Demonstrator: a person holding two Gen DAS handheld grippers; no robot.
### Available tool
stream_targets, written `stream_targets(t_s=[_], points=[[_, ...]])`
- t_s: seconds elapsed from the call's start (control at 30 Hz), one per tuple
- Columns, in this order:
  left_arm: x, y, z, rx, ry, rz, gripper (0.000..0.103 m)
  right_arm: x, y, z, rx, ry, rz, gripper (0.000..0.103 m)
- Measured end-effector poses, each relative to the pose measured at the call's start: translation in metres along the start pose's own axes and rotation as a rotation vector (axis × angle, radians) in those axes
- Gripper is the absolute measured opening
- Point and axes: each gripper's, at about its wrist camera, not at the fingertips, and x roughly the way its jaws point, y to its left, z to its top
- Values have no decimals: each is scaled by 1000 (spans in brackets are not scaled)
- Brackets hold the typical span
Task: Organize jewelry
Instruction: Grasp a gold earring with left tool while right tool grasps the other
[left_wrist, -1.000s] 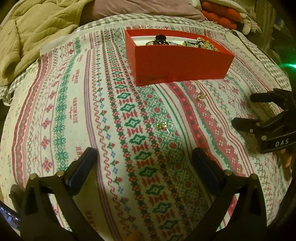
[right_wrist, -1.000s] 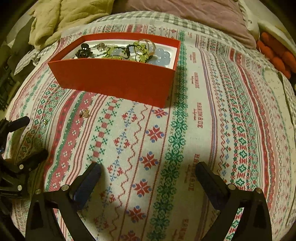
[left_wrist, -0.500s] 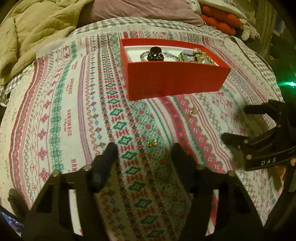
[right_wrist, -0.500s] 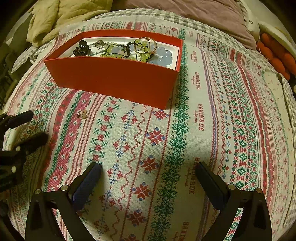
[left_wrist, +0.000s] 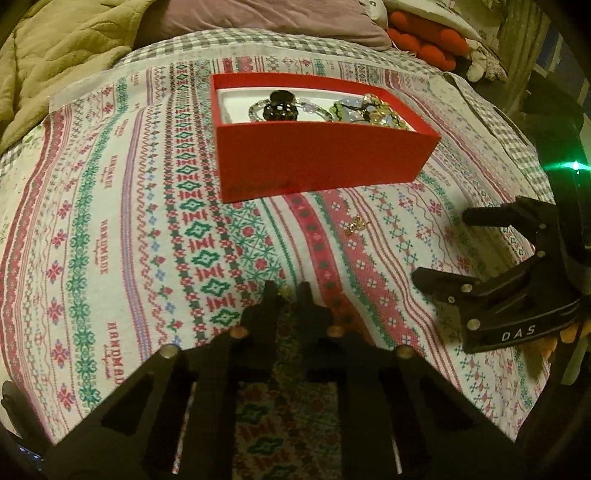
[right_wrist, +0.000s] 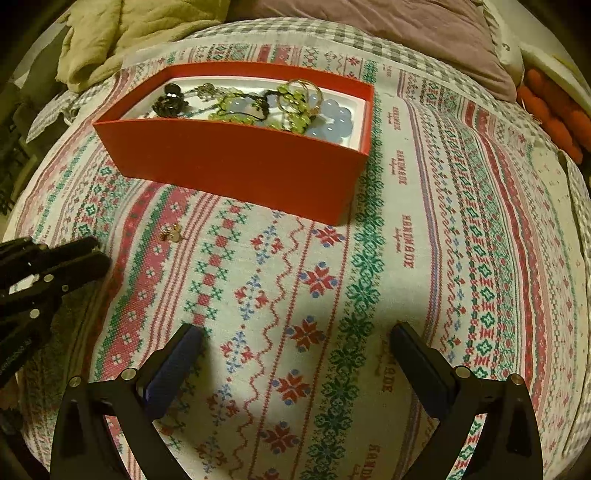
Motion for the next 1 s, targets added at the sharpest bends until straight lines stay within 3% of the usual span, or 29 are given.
stream_targets(t_s=[0.17, 0.57, 0.87, 1.0], points=[[-3, 1, 2, 1, 0, 2, 7, -1, 17, 6, -35, -18, 51, 102], [-15, 18, -1, -17, 0, 57, 7, 7, 51, 29, -56, -48, 68, 81], [-17, 25, -2, -36, 5, 52, 7, 8, 61, 43, -63, -74, 87, 39], [-18, 26, -2, -40, 7, 52, 7, 9, 58, 45, -61, -71, 101, 13]])
